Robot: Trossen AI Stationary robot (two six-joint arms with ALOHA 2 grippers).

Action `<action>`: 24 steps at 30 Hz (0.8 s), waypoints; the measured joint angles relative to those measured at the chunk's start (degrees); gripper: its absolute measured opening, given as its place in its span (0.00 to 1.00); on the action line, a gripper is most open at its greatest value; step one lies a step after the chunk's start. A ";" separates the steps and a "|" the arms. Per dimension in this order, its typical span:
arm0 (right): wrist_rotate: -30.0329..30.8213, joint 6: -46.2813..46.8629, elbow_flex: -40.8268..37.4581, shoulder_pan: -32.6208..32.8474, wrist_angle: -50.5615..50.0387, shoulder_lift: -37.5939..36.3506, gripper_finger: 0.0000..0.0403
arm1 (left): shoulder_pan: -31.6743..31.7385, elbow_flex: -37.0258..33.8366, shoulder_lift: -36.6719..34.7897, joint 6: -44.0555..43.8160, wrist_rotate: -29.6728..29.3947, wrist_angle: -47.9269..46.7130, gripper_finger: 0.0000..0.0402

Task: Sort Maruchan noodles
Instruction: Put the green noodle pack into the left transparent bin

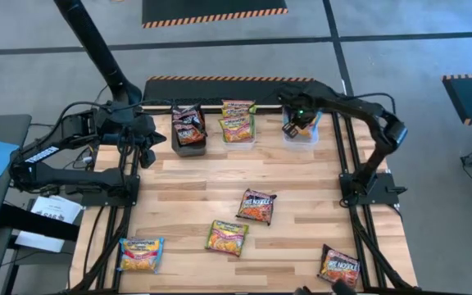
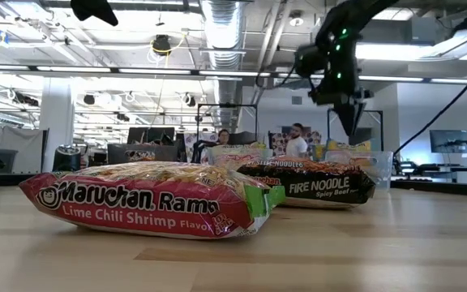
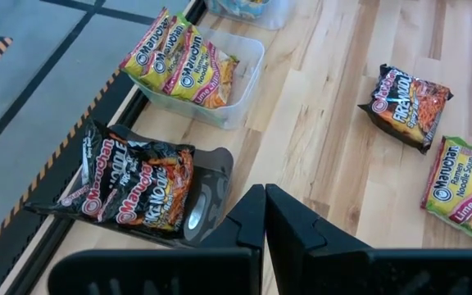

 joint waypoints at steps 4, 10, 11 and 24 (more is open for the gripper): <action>-7.29 2.11 0.02 1.52 0.54 -4.26 0.17 | 0.00 0.00 0.02 0.00 0.00 0.00 0.00; -14.40 7.29 0.04 5.51 0.59 -8.33 0.17 | 0.00 0.00 0.02 -0.77 0.02 -0.82 0.00; -15.37 7.75 0.04 6.33 0.56 -8.75 0.17 | -0.01 0.00 0.02 -1.40 0.01 -1.26 0.00; -26.54 15.79 0.06 20.09 1.33 -8.30 0.33 | 0.00 0.00 0.02 -0.56 0.02 -3.17 0.00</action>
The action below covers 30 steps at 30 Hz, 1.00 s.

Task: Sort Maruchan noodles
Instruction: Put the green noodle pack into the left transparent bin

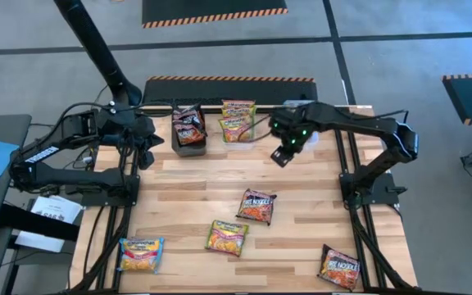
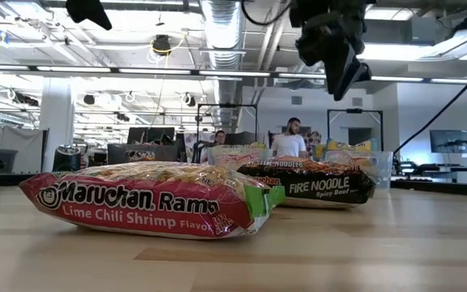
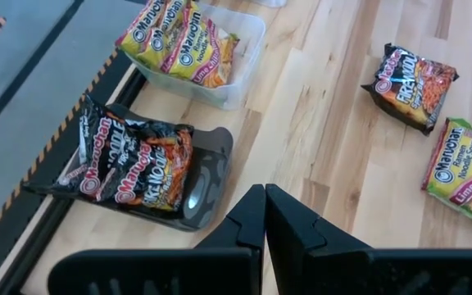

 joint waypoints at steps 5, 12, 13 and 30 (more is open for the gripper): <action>-1.59 2.56 0.00 5.59 5.32 0.13 0.48 | -0.02 0.00 -0.01 0.74 0.00 0.00 0.00; -8.00 4.42 0.00 11.78 22.72 0.14 0.57 | 0.00 0.00 0.00 -0.69 0.00 0.17 0.00; -8.18 4.16 0.00 12.59 25.26 0.14 0.57 | 0.00 0.00 0.00 -1.52 0.00 0.17 0.00; -4.26 -0.96 0.00 24.52 52.17 0.14 0.56 | 0.00 0.00 0.00 -12.93 6.07 -5.05 0.00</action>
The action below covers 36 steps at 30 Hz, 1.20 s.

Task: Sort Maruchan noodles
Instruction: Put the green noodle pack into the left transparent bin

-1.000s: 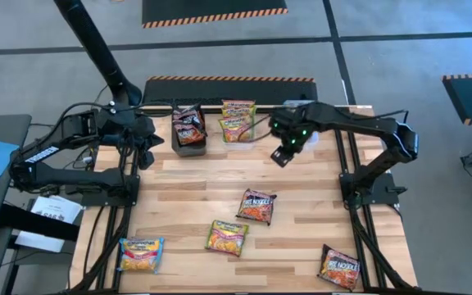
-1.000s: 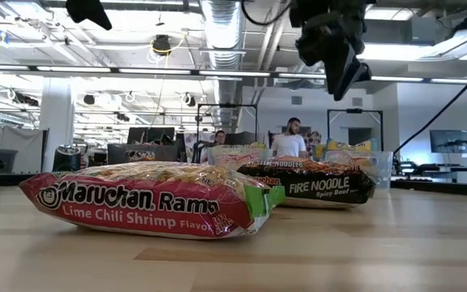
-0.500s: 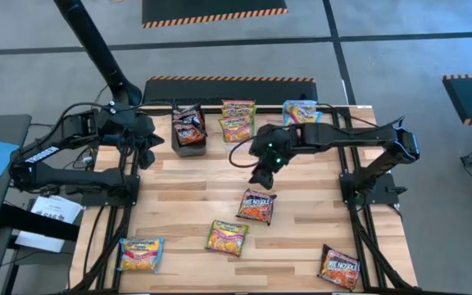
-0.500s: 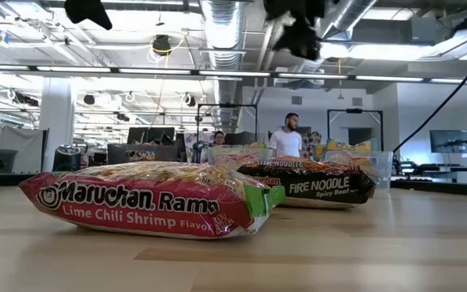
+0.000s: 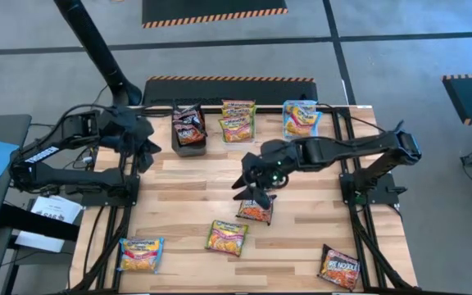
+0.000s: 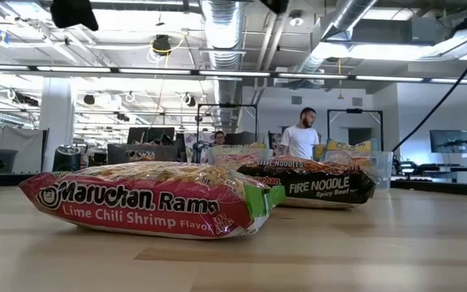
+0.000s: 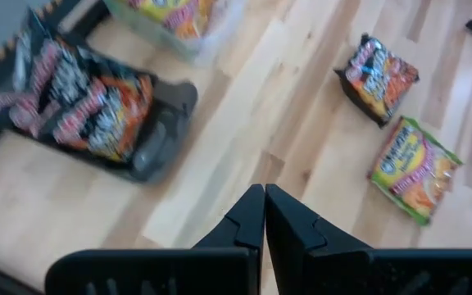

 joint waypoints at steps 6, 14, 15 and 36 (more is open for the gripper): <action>7.40 0.00 0.15 5.04 9.08 1.24 0.56 | -0.02 -2.68 -0.72 -1.11 3.34 -1.00 0.00; 11.99 -4.05 -0.21 9.76 12.72 7.28 0.56 | -1.03 -6.19 -2.65 -2.95 3.98 -1.87 0.00; 12.01 -4.39 0.16 10.13 14.28 8.73 0.56 | -1.31 -6.68 -3.10 -3.49 3.98 -2.02 0.00; 12.38 -1.52 0.04 13.73 13.13 27.29 0.56 | -3.06 -11.87 -6.01 -10.07 3.15 0.48 0.00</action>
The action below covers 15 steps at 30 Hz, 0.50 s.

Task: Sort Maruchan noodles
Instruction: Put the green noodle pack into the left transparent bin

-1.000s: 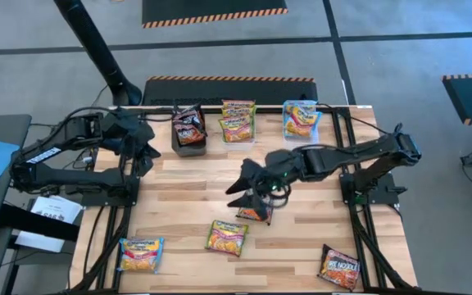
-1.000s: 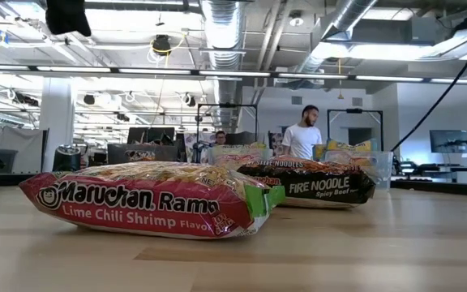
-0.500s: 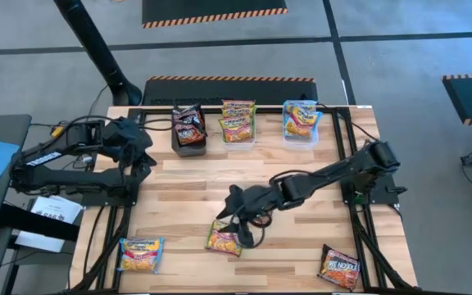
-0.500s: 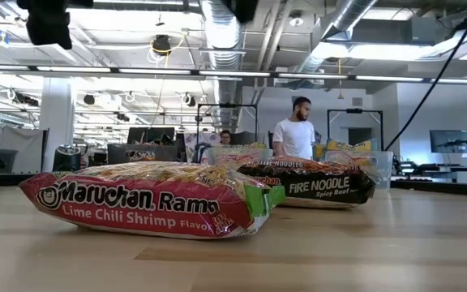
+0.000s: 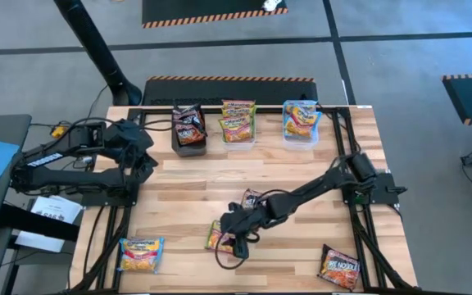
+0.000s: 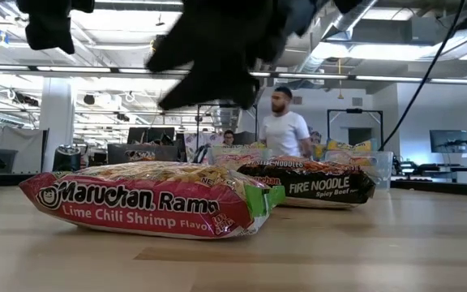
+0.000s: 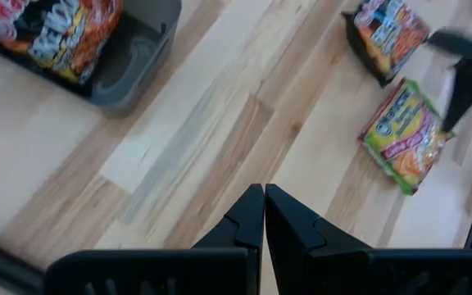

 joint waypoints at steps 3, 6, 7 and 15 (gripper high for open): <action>0.75 0.55 0.00 0.40 -1.00 2.17 0.56 | 0.00 0.00 -0.01 -0.04 0.01 1.73 0.00; 1.13 1.34 -0.02 0.73 -2.63 3.68 0.56 | 0.00 0.00 0.02 -0.04 0.00 2.99 0.00; 1.40 1.90 -0.02 0.81 -3.01 4.02 0.56 | 0.00 0.00 0.00 -0.04 0.02 3.29 0.00; 10.46 2.05 0.22 1.71 -11.20 4.39 0.56 | 0.00 0.00 0.02 -0.04 0.02 5.12 0.00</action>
